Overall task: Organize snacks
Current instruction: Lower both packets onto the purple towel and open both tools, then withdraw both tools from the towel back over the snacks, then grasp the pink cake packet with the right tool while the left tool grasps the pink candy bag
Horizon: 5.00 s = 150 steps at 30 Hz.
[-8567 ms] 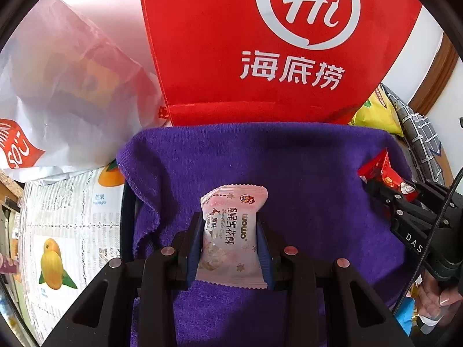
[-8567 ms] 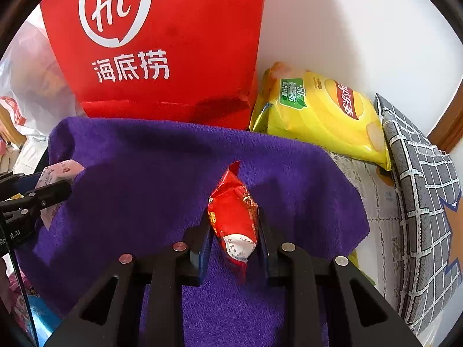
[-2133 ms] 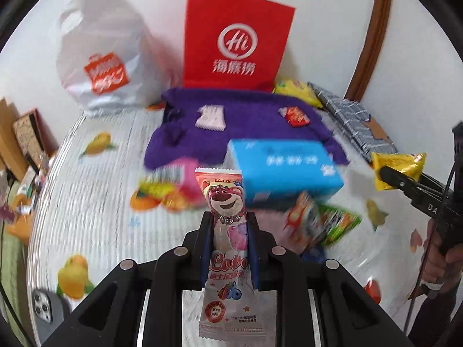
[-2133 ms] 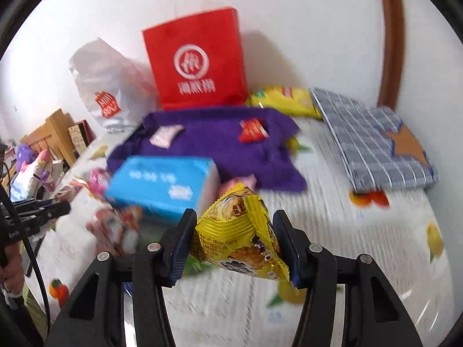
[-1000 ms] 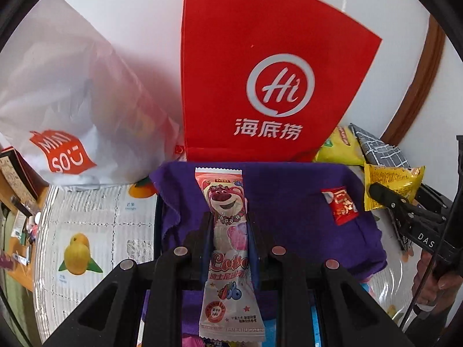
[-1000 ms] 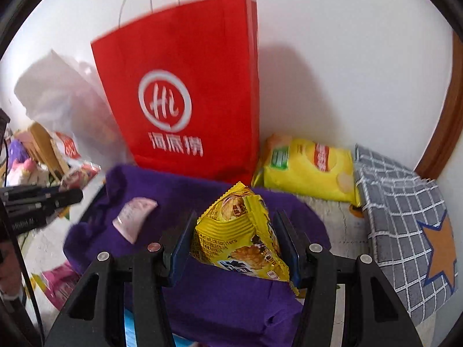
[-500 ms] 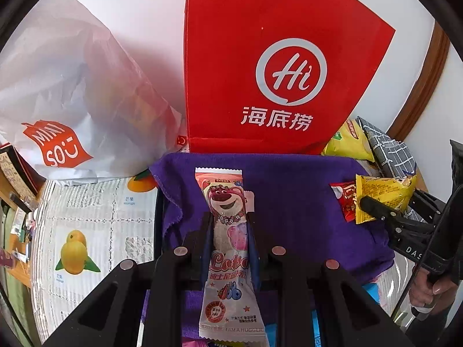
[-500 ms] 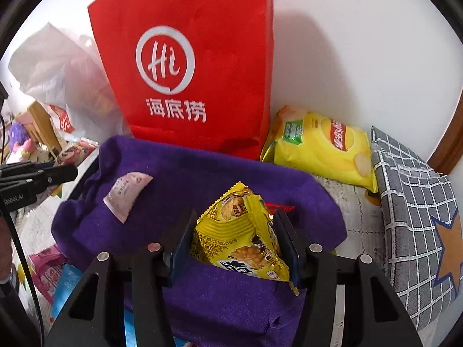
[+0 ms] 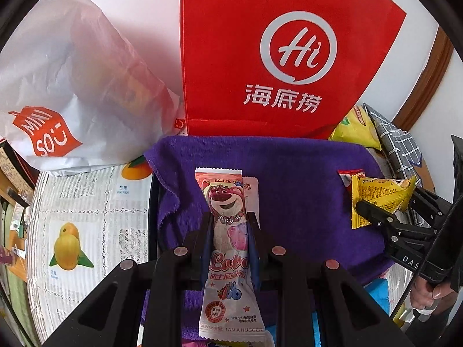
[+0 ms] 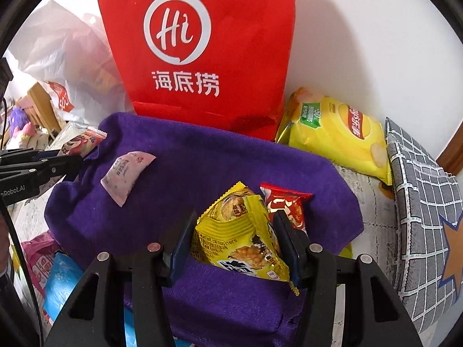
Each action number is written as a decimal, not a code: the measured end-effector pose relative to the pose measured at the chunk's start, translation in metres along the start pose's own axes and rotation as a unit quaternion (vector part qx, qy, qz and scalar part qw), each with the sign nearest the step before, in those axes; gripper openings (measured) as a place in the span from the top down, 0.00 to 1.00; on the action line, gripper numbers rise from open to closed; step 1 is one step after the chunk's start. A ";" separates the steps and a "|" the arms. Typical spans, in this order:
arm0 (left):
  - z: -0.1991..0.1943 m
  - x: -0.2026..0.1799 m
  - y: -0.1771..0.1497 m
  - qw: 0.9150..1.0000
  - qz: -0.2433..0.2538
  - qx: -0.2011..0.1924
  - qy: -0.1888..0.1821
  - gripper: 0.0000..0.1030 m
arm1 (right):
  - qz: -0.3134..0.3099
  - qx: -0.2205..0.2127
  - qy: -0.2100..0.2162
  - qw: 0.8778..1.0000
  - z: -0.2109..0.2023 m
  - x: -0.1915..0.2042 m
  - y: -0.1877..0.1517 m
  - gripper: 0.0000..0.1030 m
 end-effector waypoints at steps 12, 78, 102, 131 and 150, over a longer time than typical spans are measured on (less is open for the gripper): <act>0.014 0.003 -0.007 1.000 0.006 0.026 0.010 0.80 | -0.017 0.008 -0.004 1.000 0.005 0.008 -0.002 0.47; -0.090 -0.019 0.017 0.997 0.013 -0.062 -0.033 0.50 | 0.069 -0.018 -0.011 0.997 -0.089 -0.014 -0.078 0.52; -0.106 0.005 -0.066 0.999 0.014 -0.035 0.005 0.45 | 0.059 0.024 0.043 0.997 -0.057 -0.005 -0.149 0.65; -0.045 0.025 -0.141 0.999 0.018 0.049 0.015 0.32 | 0.067 0.020 -0.017 0.997 -0.100 0.002 -0.213 0.60; -0.068 0.037 -0.192 0.998 0.019 0.049 0.022 0.19 | 0.058 0.021 -0.051 0.997 -0.091 0.007 -0.222 0.37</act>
Point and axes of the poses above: each gripper's, at about its wrist camera, not at the fingertips, and z roughly the way its jaws point, x to its left, y to its top, the point moved 9 cm from there along z, roughly the way its jaws point, and after that the axes turned 2 degrees about -x, right-handed, at the moved point
